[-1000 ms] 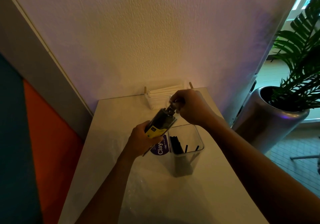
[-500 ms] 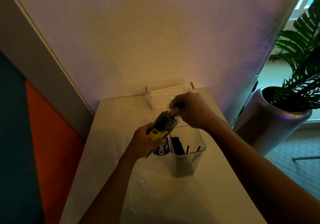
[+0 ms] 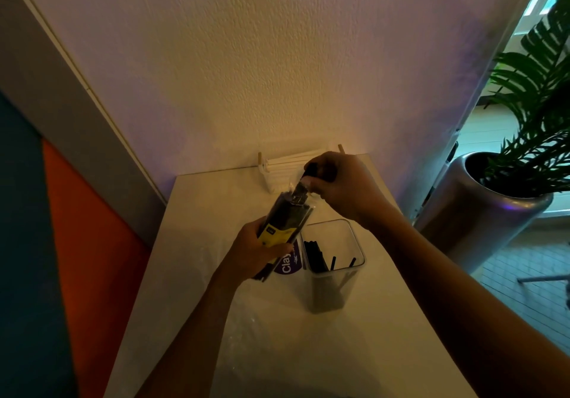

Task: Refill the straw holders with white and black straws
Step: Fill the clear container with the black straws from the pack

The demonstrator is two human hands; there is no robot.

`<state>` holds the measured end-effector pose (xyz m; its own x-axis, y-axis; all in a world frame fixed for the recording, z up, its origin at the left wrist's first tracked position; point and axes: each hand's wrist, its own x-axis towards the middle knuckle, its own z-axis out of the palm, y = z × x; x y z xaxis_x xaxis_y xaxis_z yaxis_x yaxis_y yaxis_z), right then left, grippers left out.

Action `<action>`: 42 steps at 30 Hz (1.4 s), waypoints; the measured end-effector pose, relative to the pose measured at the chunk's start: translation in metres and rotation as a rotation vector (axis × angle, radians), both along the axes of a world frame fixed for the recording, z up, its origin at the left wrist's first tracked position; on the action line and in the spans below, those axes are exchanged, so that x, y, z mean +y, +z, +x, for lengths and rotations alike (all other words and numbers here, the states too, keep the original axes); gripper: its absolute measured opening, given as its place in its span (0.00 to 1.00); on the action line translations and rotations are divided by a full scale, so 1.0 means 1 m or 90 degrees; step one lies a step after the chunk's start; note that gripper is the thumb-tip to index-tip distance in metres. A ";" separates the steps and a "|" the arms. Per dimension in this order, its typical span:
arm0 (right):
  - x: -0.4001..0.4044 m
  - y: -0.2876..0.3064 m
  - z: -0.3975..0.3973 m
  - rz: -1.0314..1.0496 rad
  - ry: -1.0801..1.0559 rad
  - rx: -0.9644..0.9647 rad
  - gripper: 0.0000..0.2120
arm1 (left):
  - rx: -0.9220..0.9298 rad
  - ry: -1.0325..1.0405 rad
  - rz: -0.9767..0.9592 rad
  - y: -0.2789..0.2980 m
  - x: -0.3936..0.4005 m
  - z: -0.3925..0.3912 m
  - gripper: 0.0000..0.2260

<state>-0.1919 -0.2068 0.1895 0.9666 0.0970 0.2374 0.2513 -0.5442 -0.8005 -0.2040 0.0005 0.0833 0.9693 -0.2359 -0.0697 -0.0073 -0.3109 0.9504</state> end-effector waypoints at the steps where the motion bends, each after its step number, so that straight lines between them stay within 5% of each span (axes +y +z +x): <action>1: 0.001 -0.003 -0.001 0.015 0.008 0.016 0.13 | -0.001 -0.002 0.004 0.001 -0.001 0.000 0.19; 15: 0.006 -0.012 -0.003 0.136 0.019 0.036 0.06 | 0.017 0.005 0.007 0.003 -0.004 -0.003 0.18; 21: 0.007 -0.013 -0.006 0.186 0.013 0.059 0.10 | 0.040 -0.013 0.017 0.001 -0.004 -0.003 0.18; 42: 0.007 -0.009 -0.006 0.228 0.026 0.096 0.08 | 0.068 -0.011 -0.020 0.001 -0.007 -0.005 0.18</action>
